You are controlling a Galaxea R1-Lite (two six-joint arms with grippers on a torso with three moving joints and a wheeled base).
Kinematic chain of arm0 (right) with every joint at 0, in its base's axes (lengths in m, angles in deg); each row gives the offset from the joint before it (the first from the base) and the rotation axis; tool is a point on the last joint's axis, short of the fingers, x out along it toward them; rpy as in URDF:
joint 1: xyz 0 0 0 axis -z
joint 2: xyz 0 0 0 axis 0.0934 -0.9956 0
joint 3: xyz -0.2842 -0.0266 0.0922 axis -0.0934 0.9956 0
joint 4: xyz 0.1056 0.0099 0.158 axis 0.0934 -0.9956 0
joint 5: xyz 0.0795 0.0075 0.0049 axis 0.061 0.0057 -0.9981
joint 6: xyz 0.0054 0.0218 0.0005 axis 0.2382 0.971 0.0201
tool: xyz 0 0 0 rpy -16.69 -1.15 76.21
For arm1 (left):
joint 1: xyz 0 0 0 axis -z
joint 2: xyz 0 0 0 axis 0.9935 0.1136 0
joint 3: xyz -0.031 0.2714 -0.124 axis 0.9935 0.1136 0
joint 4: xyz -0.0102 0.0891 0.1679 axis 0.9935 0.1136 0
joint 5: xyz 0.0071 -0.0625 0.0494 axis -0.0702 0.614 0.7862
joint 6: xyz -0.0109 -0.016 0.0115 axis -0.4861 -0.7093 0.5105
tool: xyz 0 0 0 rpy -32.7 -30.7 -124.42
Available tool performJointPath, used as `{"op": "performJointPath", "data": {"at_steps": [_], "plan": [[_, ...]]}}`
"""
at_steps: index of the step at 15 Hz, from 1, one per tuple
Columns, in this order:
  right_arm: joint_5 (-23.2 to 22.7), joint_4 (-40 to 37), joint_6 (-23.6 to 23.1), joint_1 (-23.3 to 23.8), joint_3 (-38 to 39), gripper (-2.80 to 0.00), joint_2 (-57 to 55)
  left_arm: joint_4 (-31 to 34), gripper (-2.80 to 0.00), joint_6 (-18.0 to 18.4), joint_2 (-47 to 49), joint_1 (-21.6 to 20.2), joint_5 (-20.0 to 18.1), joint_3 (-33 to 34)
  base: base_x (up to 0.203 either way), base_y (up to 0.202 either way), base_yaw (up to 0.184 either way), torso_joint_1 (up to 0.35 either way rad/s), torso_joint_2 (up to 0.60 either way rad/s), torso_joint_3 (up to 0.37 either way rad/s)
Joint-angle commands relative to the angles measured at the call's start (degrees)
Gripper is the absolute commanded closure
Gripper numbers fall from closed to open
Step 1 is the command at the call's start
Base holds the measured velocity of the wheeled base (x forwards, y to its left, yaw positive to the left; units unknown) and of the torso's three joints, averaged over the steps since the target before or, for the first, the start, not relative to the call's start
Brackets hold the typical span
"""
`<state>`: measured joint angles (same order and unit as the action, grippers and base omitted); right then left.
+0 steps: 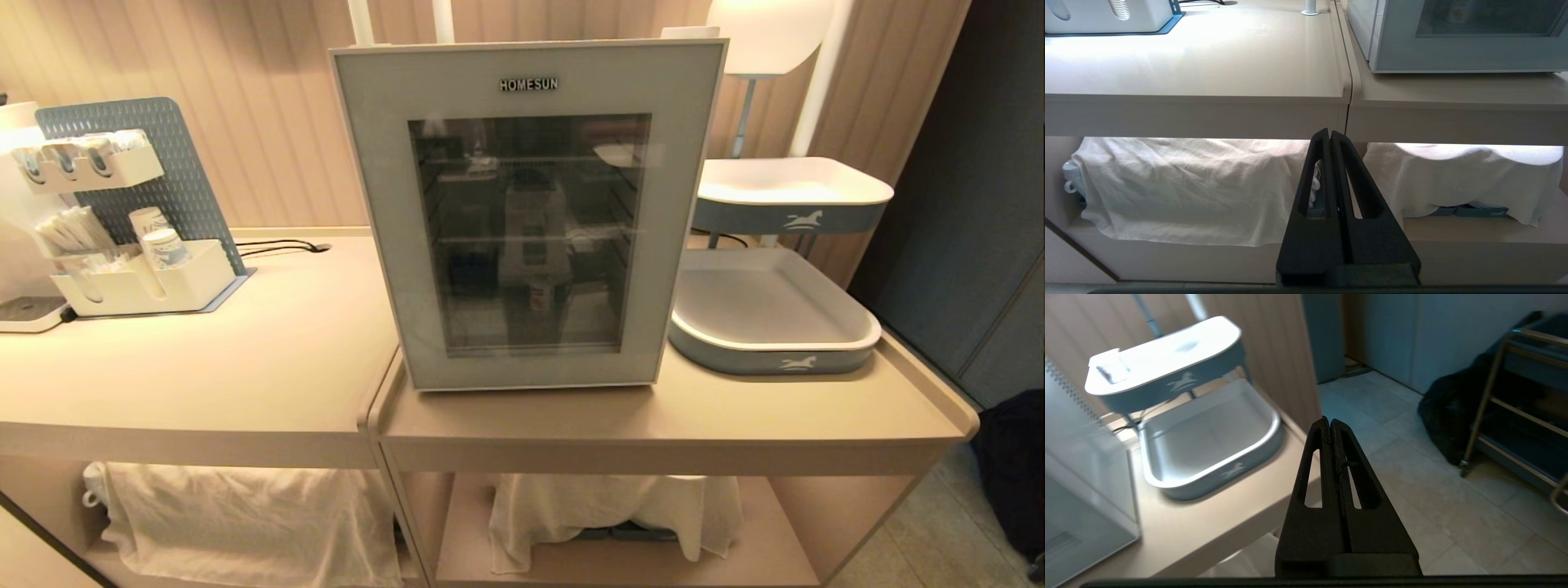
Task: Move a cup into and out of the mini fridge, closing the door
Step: Open the freezer door
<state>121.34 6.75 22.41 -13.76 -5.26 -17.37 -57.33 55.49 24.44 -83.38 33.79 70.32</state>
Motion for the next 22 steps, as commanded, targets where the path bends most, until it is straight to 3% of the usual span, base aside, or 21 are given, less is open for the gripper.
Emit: {"op": "performJointPath", "data": {"at_steps": [1,3,4,6,8,10,12,14,16,18,20,22], "plan": [[-4.80,-3.41,-0.57,5.22,0.91,0.00,10.89,-0.02,0.00,0.01,-0.02,-0.01,-0.02,0.00,0.000,0.000,0.000,0.000,0.00,0.000],[-15.41,-11.03,-0.92,11.43,0.88,0.00,17.32,-0.02,0.00,0.00,-0.02,-0.01,-0.02,0.00,0.000,0.000,0.000,0.000,0.00,0.000],[-20.09,-16.22,1.58,12.40,0.07,0.00,18.48,-0.02,0.00,0.04,-0.02,-0.01,0.07,0.00,0.000,0.000,0.000,0.000,0.00,0.000],[-20.64,-26.92,5.70,14.09,-2.61,0.00,18.89,-0.02,0.00,0.04,-0.02,-0.01,0.07,0.00,0.000,0.000,0.000,0.000,0.00,0.000],[-26.62,-26.03,5.22,20.55,-2.56,0.00,19.99,-0.02,0.00,0.04,-0.02,-0.01,-0.02,0.00,0.000,0.000,0.000,0.000,0.00,0.000],[-35.18,-24.93,4.40,20.26,-0.43,0.00,23.20,-0.02,0.00,0.04,-0.02,-0.01,-0.02,0.00,0.000,0.000,0.000,0.000,0.00,0.000],[-47.55,-23.48,0.45,19.36,6.91,0.00,32.11,-0.02,0.00,0.04,-0.02,-0.01,-0.02,0.00,0.000,0.000,0.000,0.000,0.00,0.000],[-50.97,-14.75,0.55,19.01,18.67,0.00,35.72,-0.02,0.00,0.04,-0.02,-0.01,-0.02,0.00,0.000,0.000,0.000,0.000,0.00,0.000],[-50.02,3.04,-1.85,18.85,37.01,0.00,35.46,-0.02,0.00,0.04,-0.02,-0.01,-0.02,0.00,0.000,0.000,0.000,0.000,0.00,0.000],[-50.12,12.63,-5.50,18.75,51.81,0.00,35.35,-0.02,0.00,0.04,-0.02,-0.01,-0.02,0.00,0.000,0.000,0.000,0.000,0.00,0.000],[-50.59,17.53,-9.60,18.66,57.06,0.00,34.48,-0.02,0.00,0.04,-0.02,-0.01,-0.02,0.00,0.000,0.000,0.000,0.000,0.00,0.000],[-51.03,21.11,-13.02,18.59,55.50,0.00,32.64,-0.02,0.00,0.04,-0.02,-0.01,-0.02,0.00,0.000,0.000,0.000,0.000,0.00,0.000]]}}
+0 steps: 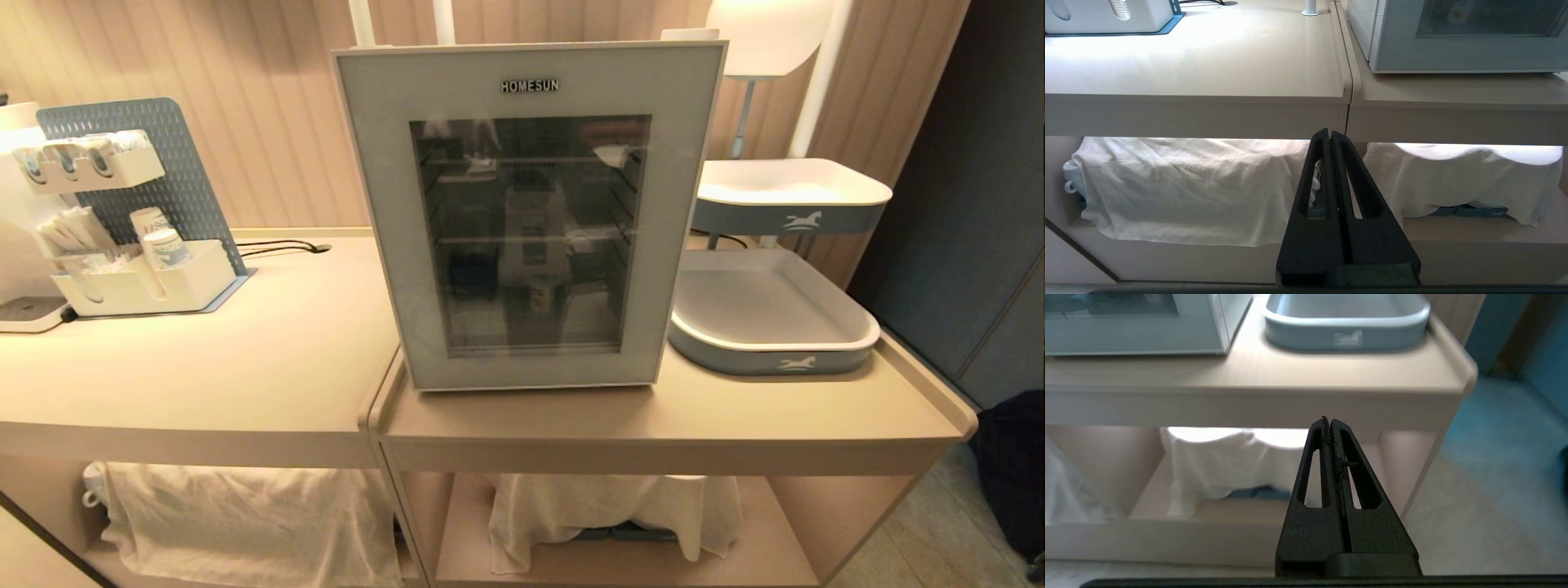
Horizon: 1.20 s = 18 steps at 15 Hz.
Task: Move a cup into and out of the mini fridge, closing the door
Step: Open the freezer door
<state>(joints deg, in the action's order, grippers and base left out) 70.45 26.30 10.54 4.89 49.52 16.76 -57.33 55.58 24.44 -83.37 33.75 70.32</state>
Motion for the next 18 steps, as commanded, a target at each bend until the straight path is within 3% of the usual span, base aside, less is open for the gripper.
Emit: {"op": "performJointPath", "data": {"at_steps": [1,14,18], "plan": [[-0.06,1.73,-1.04,-0.07,0.90,0.00,-1.42,-0.02,0.00,-0.04,-0.02,-0.02,0.02,0.00,0.000,0.000,0.000,0.000,0.00,0.000],[0.29,2.61,0.11,-0.07,1.16,0.00,1.14,-0.02,0.00,-0.04,-0.02,-0.02,0.02,0.00,0.000,0.000,0.000,0.000,0.00,0.000],[0.29,2.61,0.20,-0.07,1.16,0.00,1.14,-0.02,0.00,-0.04,-0.02,-0.02,0.02,0.00,0.002,0.144,0.001,0.001,0.00,0.004]]}}
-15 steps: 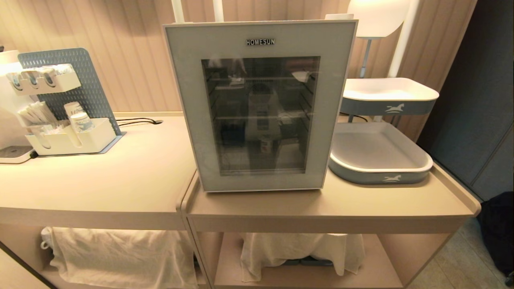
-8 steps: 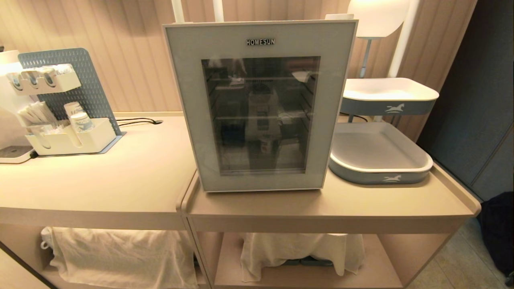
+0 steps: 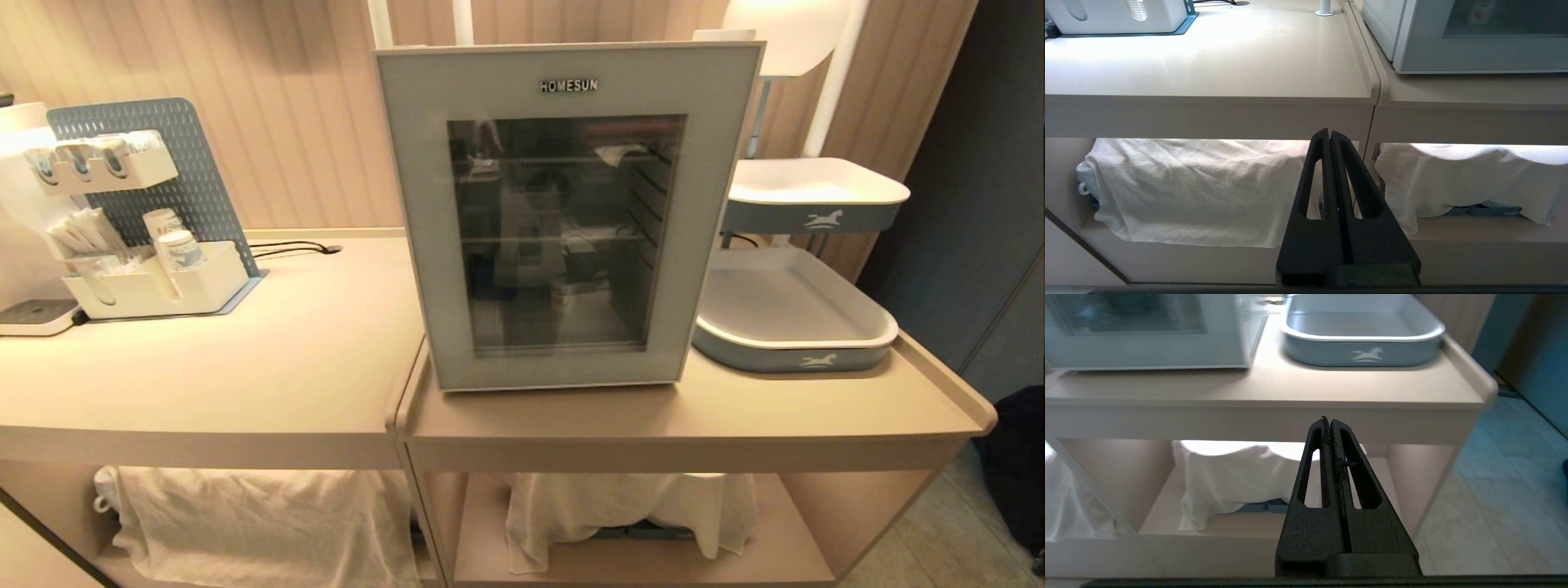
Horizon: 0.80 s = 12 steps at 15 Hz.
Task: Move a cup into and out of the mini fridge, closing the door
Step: Open the freezer door
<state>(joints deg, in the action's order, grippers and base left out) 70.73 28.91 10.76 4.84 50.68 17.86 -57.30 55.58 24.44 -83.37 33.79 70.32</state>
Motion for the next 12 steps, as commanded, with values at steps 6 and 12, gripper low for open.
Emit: {"op": "performJointPath", "data": {"at_steps": [6,12], "plan": [[0.01,0.00,-0.03,-0.02,0.00,0.00,-0.03,-0.06,0.00,0.05,-0.02,-0.02,-0.02,0.00,0.000,0.036,0.000,0.001,0.00,0.000],[-0.01,0.09,-0.12,-0.02,0.00,0.00,-0.04,-0.06,0.00,0.05,-0.02,-0.02,-0.02,0.00,0.131,0.000,0.001,0.003,0.00,0.001]]}}
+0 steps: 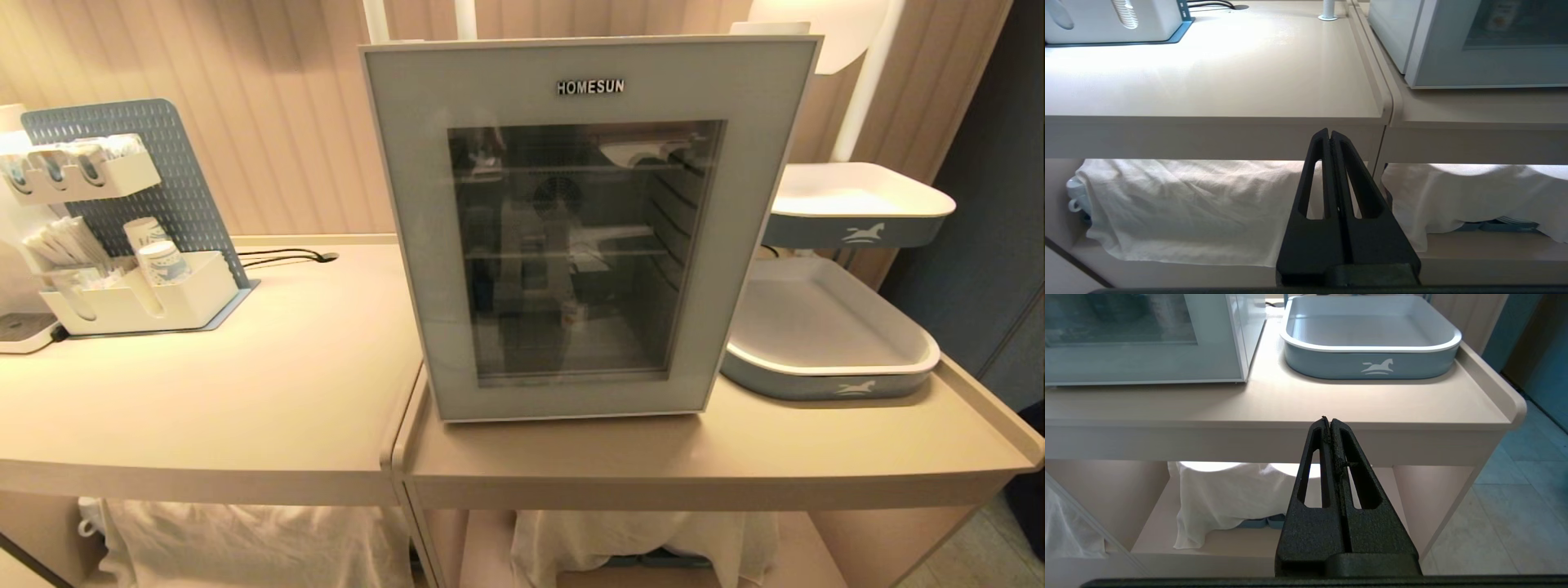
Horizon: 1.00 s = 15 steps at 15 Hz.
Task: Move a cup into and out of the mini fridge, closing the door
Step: Open the freezer door
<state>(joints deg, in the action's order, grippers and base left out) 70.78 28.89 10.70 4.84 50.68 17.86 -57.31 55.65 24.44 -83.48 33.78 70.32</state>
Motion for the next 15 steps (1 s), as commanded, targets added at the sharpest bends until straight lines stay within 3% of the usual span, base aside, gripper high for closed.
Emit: {"op": "performJointPath", "data": {"at_steps": [1,3,5,9,11,13,15], "plan": [[-0.13,0.20,0.03,-0.02,0.00,0.00,-0.04,-0.07,0.00,0.08,0.03,0.09,0.02,0.00,0.000,0.000,0.000,0.000,0.00,0.000],[-0.13,0.29,-0.05,-0.02,0.00,0.00,-0.04,-0.03,0.00,1.59,0.11,0.09,1.21,-3.30,0.000,0.000,0.000,0.000,0.00,0.000],[-0.13,0.29,-0.14,-0.02,0.00,0.00,-0.02,4.88,0.00,2.15,2.11,0.09,3.31,-15.66,0.000,0.000,0.000,0.000,0.00,0.000],[-0.21,0.29,-0.23,-0.02,0.00,0.00,0.01,24.13,0.00,1.66,17.17,1.38,7.17,-61.31,0.000,0.000,0.000,0.000,0.00,0.000],[-0.21,0.29,-0.23,-0.02,0.00,0.00,-0.04,32.36,0.00,0.09,32.07,5.41,8.70,-77.30,0.000,0.000,0.000,0.000,0.00,0.000],[-0.30,0.29,-0.32,-0.02,0.00,0.00,-0.02,37.42,0.00,-3.80,47.25,9.27,9.76,-84.53,0.000,0.000,0.000,0.000,0.00,0.000],[-0.39,0.29,-0.49,-0.02,0.00,0.00,0.05,38.36,0.00,-6.82,60.69,10.90,7.09,-84.96,0.000,0.000,0.000,0.000,0.00,0.000]]}}
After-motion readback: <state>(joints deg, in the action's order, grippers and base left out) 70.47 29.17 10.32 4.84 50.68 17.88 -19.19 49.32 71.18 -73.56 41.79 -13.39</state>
